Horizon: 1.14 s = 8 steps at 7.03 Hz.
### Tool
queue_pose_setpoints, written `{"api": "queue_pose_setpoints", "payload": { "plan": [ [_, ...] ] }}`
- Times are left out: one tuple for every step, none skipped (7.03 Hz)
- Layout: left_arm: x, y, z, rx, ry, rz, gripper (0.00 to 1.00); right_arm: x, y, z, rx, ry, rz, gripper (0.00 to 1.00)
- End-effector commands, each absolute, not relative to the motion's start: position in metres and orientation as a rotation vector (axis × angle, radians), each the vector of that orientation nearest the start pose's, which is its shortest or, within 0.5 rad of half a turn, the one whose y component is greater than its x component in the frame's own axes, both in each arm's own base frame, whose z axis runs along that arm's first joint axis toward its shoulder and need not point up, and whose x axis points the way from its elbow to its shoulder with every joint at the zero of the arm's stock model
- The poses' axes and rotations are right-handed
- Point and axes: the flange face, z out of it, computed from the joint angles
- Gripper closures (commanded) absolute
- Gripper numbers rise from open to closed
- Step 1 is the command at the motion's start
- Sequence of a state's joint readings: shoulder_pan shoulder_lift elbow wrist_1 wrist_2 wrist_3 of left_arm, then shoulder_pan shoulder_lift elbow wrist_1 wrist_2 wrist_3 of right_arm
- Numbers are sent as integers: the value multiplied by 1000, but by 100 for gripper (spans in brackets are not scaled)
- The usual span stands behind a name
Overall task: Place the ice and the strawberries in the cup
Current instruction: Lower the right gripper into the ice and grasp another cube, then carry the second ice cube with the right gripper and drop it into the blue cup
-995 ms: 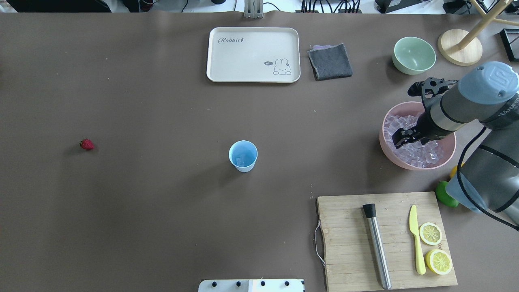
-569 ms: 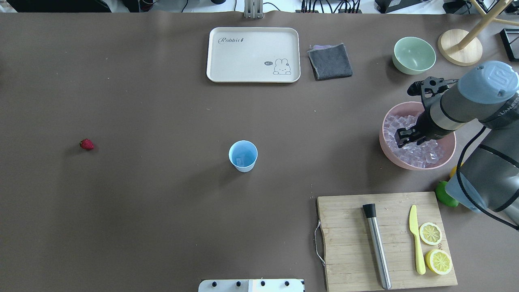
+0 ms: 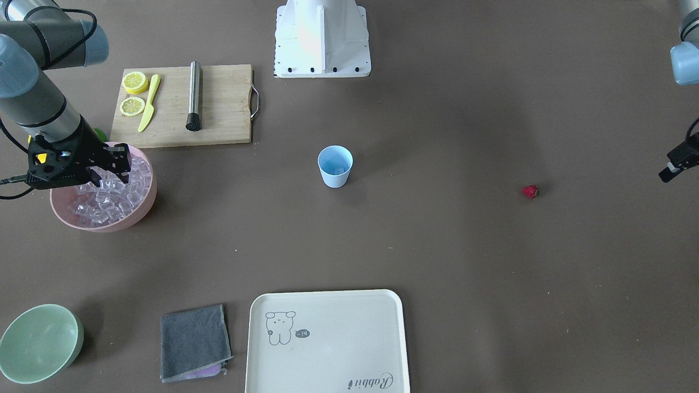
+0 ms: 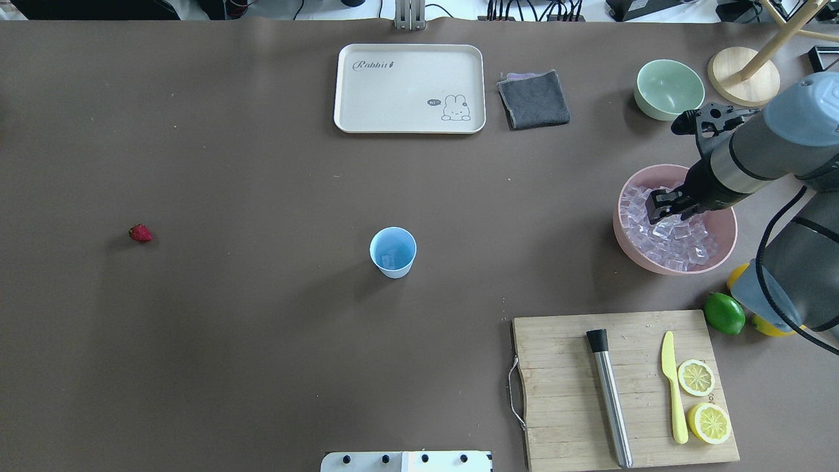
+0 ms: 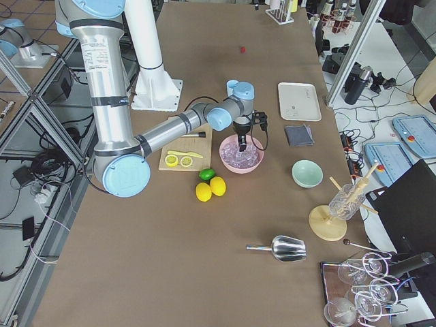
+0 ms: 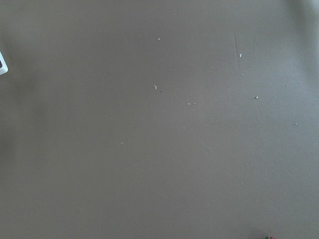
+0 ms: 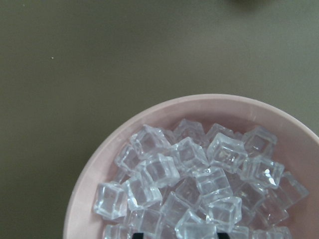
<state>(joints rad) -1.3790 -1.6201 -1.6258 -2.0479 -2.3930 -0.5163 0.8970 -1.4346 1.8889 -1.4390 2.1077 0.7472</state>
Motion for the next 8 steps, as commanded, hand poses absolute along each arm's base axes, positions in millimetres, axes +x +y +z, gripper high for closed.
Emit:
{"api": "queue_pose_setpoints", "payload": {
  "plan": [
    [42, -534, 547, 237, 937, -61, 3, -255, -477, 397, 92, -799, -70, 100],
    [42, -534, 547, 237, 937, -61, 3, -258, -483, 378, 118, -820, -77, 100],
    [42, -534, 547, 236, 937, -62, 3, -266, -489, 350, 134, -864, -91, 100],
    [42, -534, 548, 236, 937, -62, 3, -274, -492, 324, 147, -908, -112, 100],
    [42, -534, 547, 237, 937, -61, 3, -301, -487, 291, 131, -953, -86, 100],
    [42, -533, 547, 237, 937, -61, 3, -333, -477, 256, 105, -993, -58, 100],
    [42, -533, 547, 237, 937, -61, 3, -362, -463, 225, 102, -1024, -33, 100],
    [42, -533, 548, 236, 937, -62, 3, -392, -448, 205, 113, -1028, -11, 100]
  ]
}}
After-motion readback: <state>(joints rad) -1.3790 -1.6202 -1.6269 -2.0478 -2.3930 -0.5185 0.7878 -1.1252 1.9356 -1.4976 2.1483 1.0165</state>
